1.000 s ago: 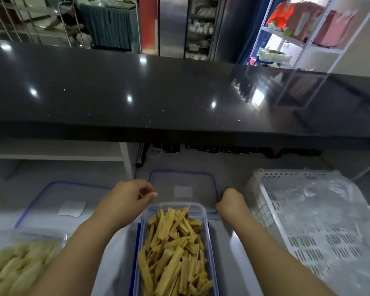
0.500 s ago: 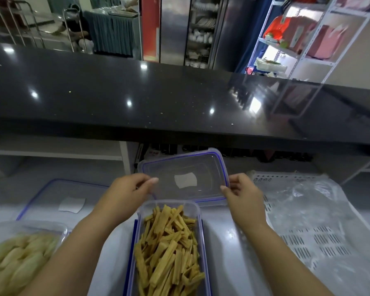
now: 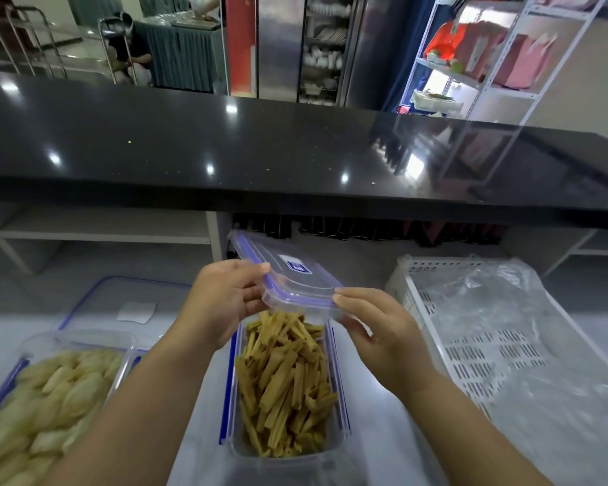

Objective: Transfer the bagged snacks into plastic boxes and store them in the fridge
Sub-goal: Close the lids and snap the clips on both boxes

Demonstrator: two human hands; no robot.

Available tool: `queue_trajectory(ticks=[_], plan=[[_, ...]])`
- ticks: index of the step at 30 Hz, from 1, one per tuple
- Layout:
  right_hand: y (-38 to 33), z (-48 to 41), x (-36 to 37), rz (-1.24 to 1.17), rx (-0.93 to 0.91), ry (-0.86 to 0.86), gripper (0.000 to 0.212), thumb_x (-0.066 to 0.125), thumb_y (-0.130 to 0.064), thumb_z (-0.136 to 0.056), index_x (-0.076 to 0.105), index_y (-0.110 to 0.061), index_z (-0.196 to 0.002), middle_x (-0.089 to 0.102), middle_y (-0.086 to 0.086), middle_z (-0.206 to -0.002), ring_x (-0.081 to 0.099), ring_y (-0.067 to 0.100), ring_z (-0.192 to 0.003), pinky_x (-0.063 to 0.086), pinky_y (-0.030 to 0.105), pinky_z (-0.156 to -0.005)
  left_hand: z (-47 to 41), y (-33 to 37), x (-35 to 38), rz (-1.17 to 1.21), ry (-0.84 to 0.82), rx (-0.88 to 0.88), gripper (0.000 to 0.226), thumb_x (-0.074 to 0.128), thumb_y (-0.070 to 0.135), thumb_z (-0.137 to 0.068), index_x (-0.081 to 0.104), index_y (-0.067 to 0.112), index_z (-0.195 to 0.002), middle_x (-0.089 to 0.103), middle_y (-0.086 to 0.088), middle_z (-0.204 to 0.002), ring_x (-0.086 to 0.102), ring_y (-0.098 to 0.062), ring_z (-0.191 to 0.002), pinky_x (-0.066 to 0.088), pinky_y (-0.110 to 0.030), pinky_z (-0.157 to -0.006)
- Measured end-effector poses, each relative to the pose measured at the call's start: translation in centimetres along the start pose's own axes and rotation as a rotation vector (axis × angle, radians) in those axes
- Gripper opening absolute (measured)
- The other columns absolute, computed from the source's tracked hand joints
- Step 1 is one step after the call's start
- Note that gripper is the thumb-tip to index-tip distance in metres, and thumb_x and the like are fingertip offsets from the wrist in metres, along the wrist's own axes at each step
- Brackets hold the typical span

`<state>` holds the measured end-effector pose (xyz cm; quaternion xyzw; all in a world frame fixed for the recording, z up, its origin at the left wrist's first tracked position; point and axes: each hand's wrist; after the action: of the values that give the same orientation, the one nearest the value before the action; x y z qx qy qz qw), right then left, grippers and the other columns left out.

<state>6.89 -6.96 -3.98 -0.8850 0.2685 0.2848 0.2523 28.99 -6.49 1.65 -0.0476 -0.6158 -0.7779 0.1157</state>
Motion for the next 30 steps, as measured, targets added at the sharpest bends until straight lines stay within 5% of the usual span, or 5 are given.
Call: queue_trajectory(ticks=[7,11,15,20,30], plan=[[-2.2,0.4,-1.7,-0.417,0.682,-0.074,0.026,0.067,-0.039,-0.083,0.060,-0.037,-0.108,0.060,-0.015,-0.115,0.059,0.005,-0.108,0.049,0.023,-0.088,1.8,-1.6,-2.3,-0.115,-0.140,0.035,0.029,0.048,0.007,-0.092,0.058,0.010,-0.119,0.073,-0.014,-0.085,0.068,-0.026,-0.074,0.056,-0.033,-0.064],[-3.0,0.1,-1.6,-0.699,1.015,-0.068,0.039,0.065,-0.028,-0.085,0.056,-0.019,-0.122,0.067,0.000,-0.112,0.069,0.015,-0.082,0.055,0.028,-0.064,3.1,-2.7,-3.2,-0.098,-0.237,0.010,0.037,0.048,0.002,-0.090,0.055,0.019,-0.122,0.072,-0.012,-0.080,0.069,-0.026,-0.074,0.057,-0.031,-0.063],[-4.5,1.0,-1.3,-0.717,1.045,-0.093,0.025,0.062,-0.010,-0.088,0.058,-0.019,-0.112,0.073,0.002,-0.076,0.062,0.009,-0.055,0.048,0.024,-0.050,4.4,-3.3,-4.0,-0.206,-0.258,-0.002,0.046,0.050,-0.001,-0.088,0.050,0.027,-0.125,0.071,-0.011,-0.074,0.067,-0.028,-0.072,0.056,-0.035,-0.065],[-5.1,2.9,-0.5,-0.583,1.073,-0.219,0.017,0.067,-0.018,-0.085,0.059,-0.024,-0.098,0.065,0.025,-0.077,0.051,0.016,-0.048,0.038,0.024,-0.039,6.3,-5.1,-4.7,-0.321,-0.150,-0.034,0.033,0.053,0.005,-0.090,0.058,0.024,-0.117,0.066,-0.003,-0.061,0.060,-0.011,-0.054,0.047,-0.024,-0.053],[-4.9,2.8,0.6,-0.180,0.908,-0.534,0.016,0.060,-0.036,-0.088,0.057,-0.027,-0.100,0.057,-0.005,-0.067,0.057,0.011,-0.060,0.041,0.019,-0.046,7.0,-8.0,-4.9,-0.795,0.052,0.012,0.014,0.052,0.035,-0.092,0.064,0.034,-0.100,0.066,-0.001,-0.075,0.064,-0.016,-0.070,0.048,-0.030,-0.069]])
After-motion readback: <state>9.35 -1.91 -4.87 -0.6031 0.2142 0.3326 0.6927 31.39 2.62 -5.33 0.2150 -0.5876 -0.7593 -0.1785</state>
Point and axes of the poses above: each hand's wrist, its own z-axis away from the middle knuckle, its own x-axis out of the palm, y = z × x
